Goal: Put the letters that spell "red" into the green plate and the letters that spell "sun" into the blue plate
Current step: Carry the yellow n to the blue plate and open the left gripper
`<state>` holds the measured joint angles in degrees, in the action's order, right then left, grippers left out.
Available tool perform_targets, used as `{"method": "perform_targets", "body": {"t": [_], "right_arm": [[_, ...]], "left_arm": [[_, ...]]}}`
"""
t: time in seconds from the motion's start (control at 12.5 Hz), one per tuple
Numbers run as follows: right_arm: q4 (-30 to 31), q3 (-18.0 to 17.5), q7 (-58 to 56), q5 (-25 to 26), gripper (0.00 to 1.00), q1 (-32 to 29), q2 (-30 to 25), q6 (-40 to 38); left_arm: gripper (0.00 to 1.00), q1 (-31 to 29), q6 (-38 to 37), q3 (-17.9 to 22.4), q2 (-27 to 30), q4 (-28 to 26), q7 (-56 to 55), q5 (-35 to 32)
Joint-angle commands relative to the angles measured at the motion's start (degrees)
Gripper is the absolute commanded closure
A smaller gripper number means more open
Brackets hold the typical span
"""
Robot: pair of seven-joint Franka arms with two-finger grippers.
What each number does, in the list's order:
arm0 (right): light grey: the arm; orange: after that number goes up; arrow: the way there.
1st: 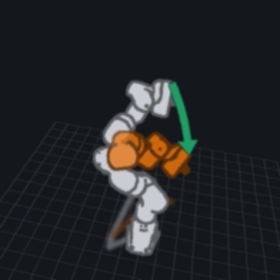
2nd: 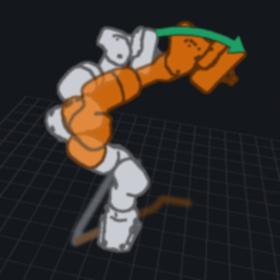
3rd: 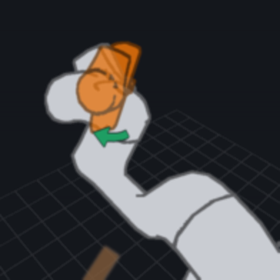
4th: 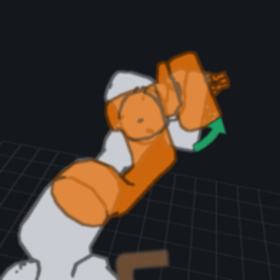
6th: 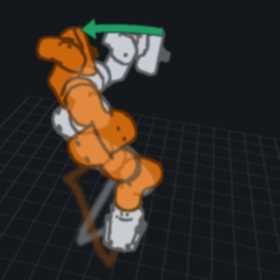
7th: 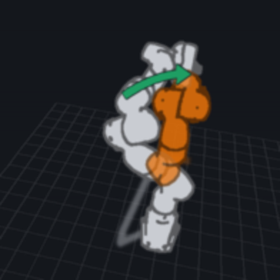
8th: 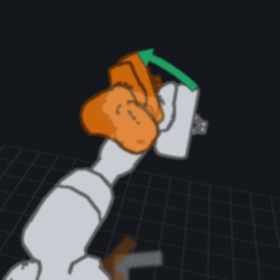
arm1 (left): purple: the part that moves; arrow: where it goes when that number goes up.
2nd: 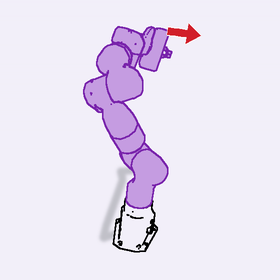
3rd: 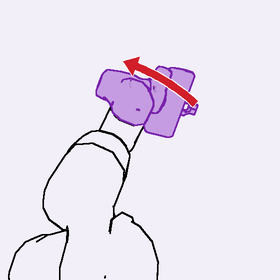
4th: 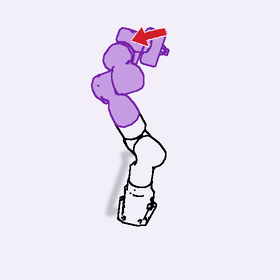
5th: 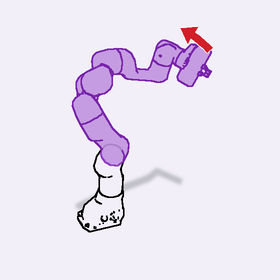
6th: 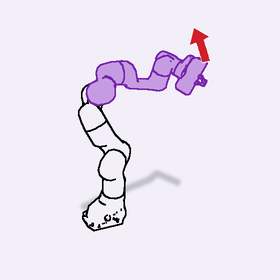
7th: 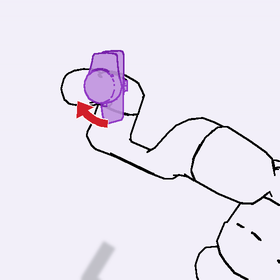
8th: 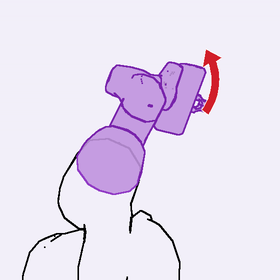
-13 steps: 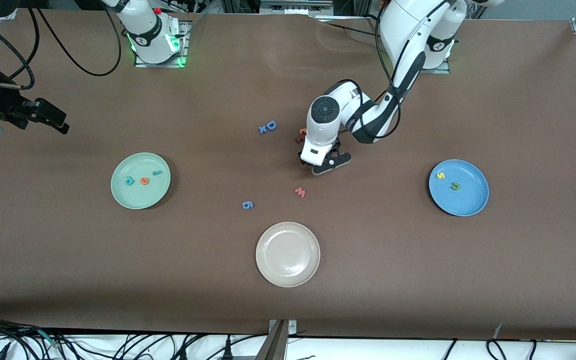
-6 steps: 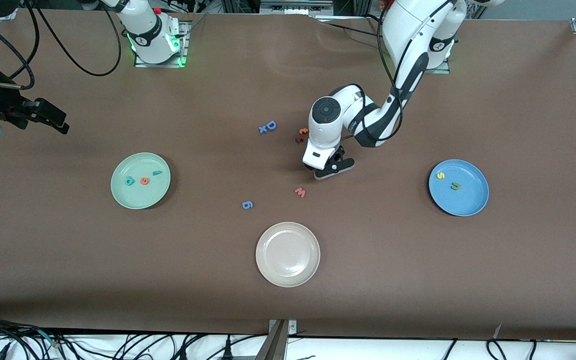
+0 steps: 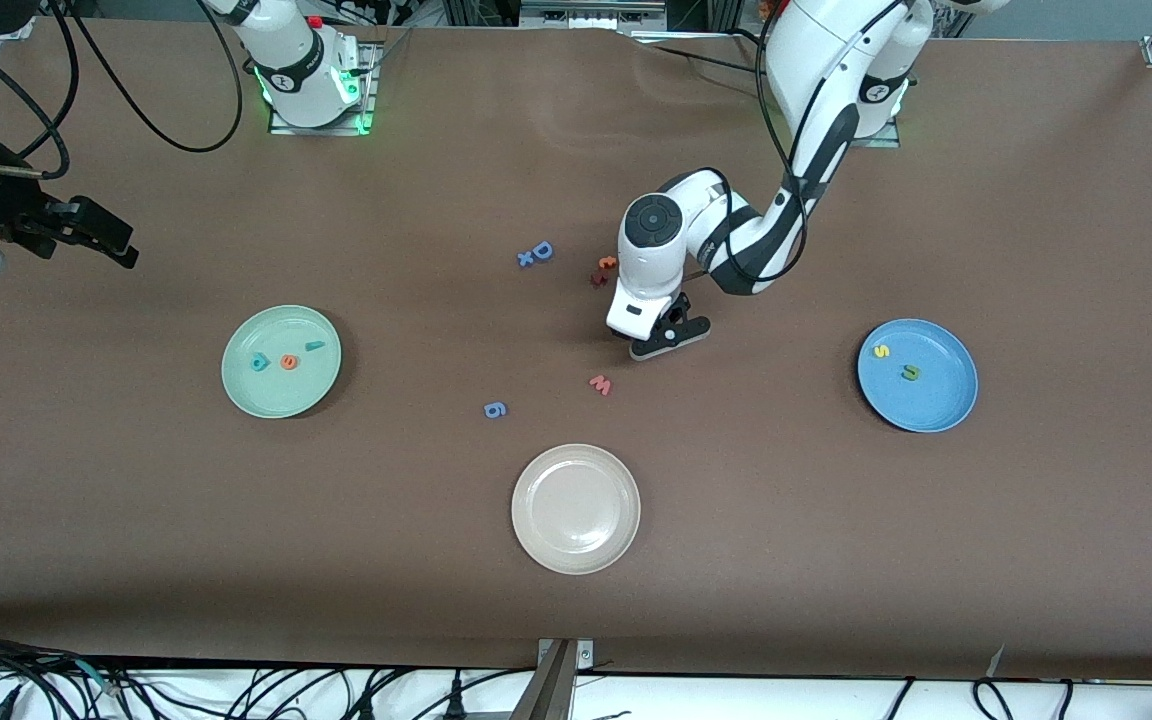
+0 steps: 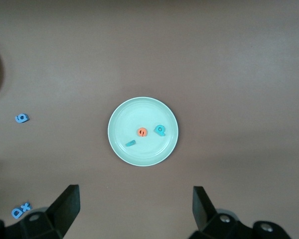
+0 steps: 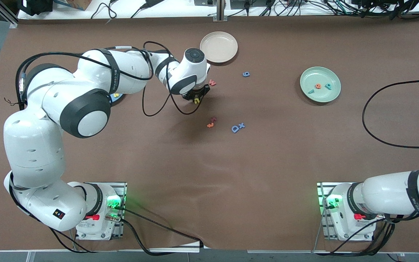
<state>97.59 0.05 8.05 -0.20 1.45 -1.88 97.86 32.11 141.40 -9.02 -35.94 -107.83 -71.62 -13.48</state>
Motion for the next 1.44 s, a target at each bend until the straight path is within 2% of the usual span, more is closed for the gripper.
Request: {"method": "perform_targets", "body": {"t": [0.0, 0.24, 0.56, 0.8, 1.04, 1.36], "right_arm": [[0.32, 0.13, -1.11, -0.85, 0.00, -0.22, -0.59, -0.30], [0.06, 0.13, -1.11, -0.94, 0.00, -0.22, -0.58, -0.39], [0.06, 0.13, -1.11, -0.94, 0.00, -0.22, -0.50, -0.39], [0.06, 0.13, -1.11, -0.94, 0.00, -0.22, -0.50, -0.39], [0.06, 0.13, -1.11, -0.94, 0.00, -0.22, -0.50, -0.39], [0.06, 0.04, -1.11, -0.94, 0.00, -0.22, -0.50, -0.39]], "left_arm": [[0.84, -0.37, -0.16, 1.02, -0.46, 0.52, -0.01, -2.16], [0.88, -4.84, -3.04, 0.93, 5.15, -1.32, 12.67, -0.68], [0.84, -18.71, -4.82, 0.93, 15.26, -9.31, 45.87, 1.08], [0.81, -27.16, -5.17, 0.93, 18.18, -12.57, 66.29, 2.23], [0.81, -32.27, -5.17, 1.02, 17.57, -14.86, 73.98, 2.93], [0.81, -37.63, -5.08, 1.02, 15.55, -15.66, 76.96, 2.93]]}}
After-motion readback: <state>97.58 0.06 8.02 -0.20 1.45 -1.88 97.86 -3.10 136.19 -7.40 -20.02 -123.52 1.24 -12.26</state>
